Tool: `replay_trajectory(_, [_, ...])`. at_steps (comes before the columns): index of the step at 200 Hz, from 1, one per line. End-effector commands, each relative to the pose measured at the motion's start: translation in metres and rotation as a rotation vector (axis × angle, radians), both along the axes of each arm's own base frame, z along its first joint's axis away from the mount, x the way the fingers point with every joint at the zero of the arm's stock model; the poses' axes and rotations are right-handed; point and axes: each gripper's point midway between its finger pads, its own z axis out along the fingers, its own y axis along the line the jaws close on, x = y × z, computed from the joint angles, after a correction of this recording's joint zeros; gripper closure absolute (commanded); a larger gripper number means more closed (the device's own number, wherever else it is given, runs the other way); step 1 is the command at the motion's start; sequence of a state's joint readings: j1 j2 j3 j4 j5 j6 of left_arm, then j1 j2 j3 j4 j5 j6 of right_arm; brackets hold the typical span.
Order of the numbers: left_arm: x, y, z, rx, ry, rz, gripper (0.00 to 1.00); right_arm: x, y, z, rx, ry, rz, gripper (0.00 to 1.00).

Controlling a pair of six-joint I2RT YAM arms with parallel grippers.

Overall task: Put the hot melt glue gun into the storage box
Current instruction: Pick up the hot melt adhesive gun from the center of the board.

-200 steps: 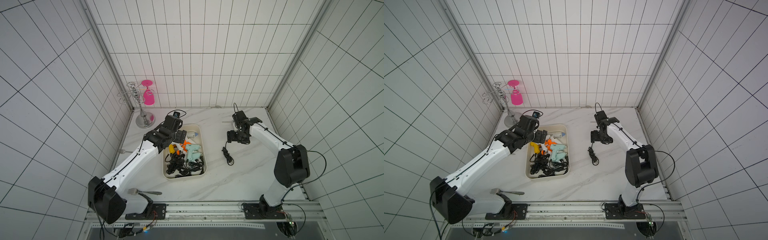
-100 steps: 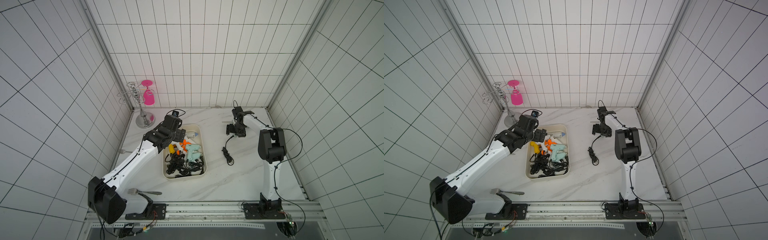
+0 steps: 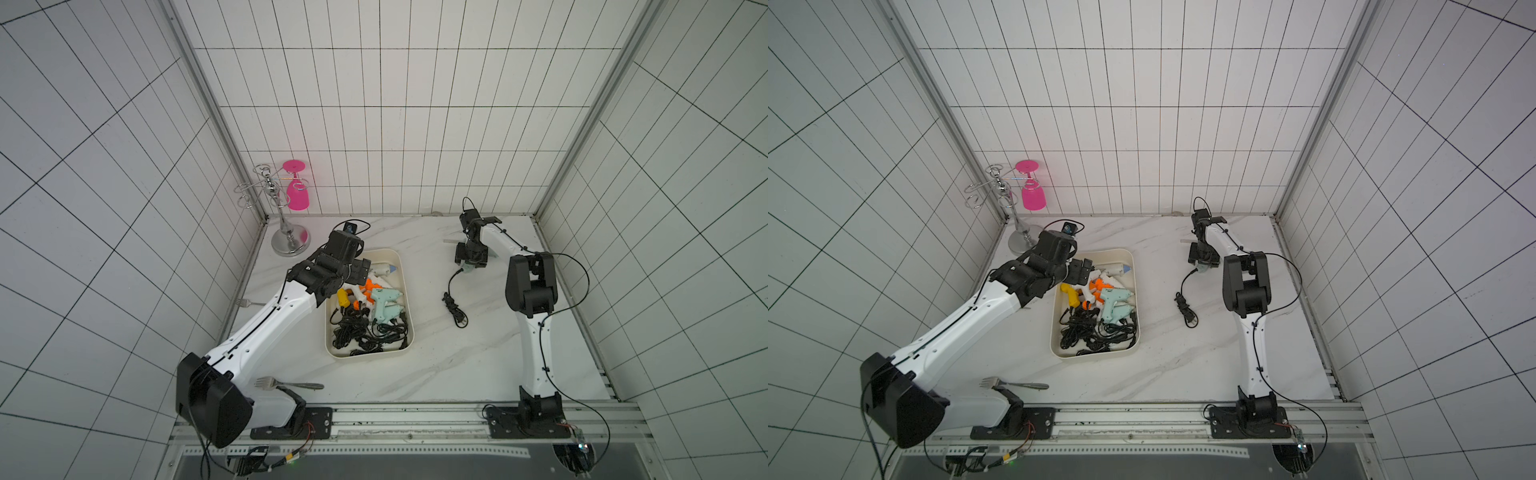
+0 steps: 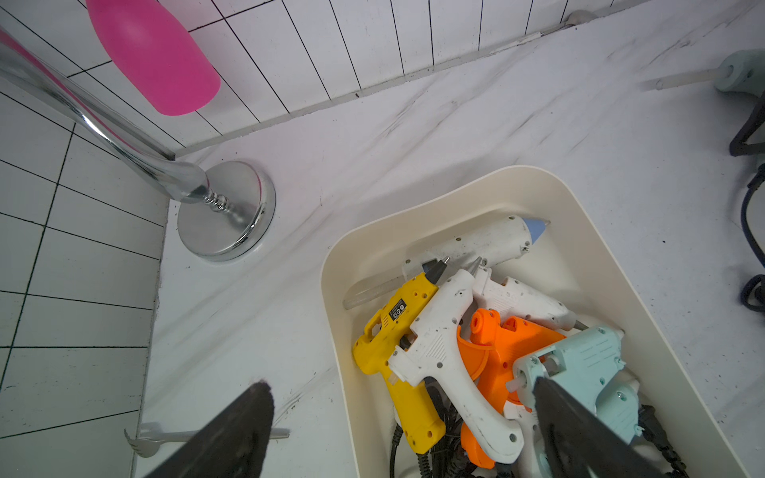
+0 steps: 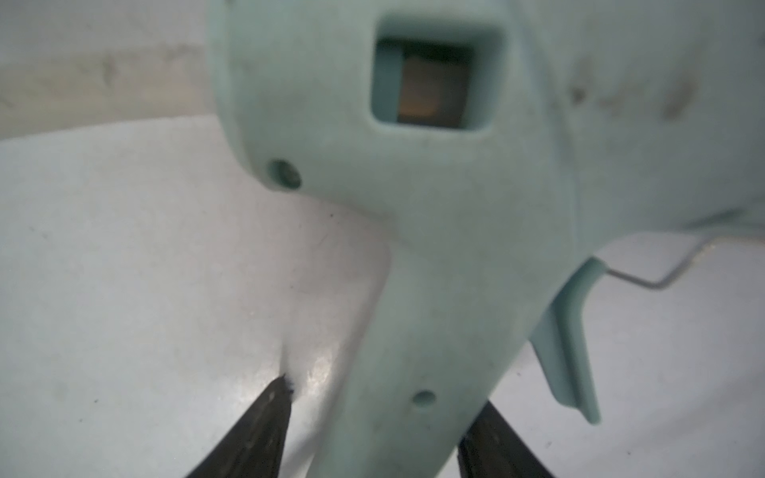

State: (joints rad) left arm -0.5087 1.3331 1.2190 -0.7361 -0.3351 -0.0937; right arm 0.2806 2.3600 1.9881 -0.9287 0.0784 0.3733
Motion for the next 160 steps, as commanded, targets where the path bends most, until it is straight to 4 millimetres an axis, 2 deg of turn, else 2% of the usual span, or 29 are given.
replay_trajectory(1, [0.003, -0.003, 0.001, -0.014, -0.008, -0.005, 0.01, -0.007, -0.015, -0.016, -0.061, 0.057, -0.032, 0.46])
replay_trajectory(16, [0.004, -0.003, 0.000, -0.018, -0.008, -0.004, 0.01, -0.010, -0.016, -0.017, -0.064, 0.066, -0.030, 0.54])
replay_trajectory(37, [0.004, -0.005, -0.002, -0.025, -0.001, -0.004, 0.01, -0.017, -0.016, -0.012, -0.064, 0.072, -0.016, 0.71])
replay_trajectory(57, [0.005, -0.007, -0.008, -0.039, 0.020, 0.004, 0.01, -0.024, -0.018, 0.003, -0.065, 0.045, 0.000, 0.78])
replay_trajectory(70, [0.007, -0.009, -0.012, -0.049, 0.032, 0.011, 0.01, -0.030, -0.020, 0.020, -0.067, 0.013, 0.010, 0.83])
replay_trajectory(96, [0.017, -0.021, -0.005, -0.105, 0.038, 0.017, 0.01, -0.042, -0.015, 0.069, -0.062, -0.113, 0.058, 0.84])
replay_trajectory(116, [0.025, -0.045, 0.005, -0.202, 0.046, -0.033, 0.01, -0.057, -0.004, 0.105, -0.091, -0.204, 0.130, 0.85])
replay_trajectory(139, [0.029, -0.070, 0.014, -0.278, 0.058, -0.083, 0.01, -0.082, 0.009, 0.130, -0.106, -0.242, 0.202, 0.86])
replay_trajectory(160, [0.027, -0.069, 0.022, -0.260, 0.047, -0.056, 0.01, -0.110, 0.023, 0.144, -0.075, -0.263, 0.248, 0.86])
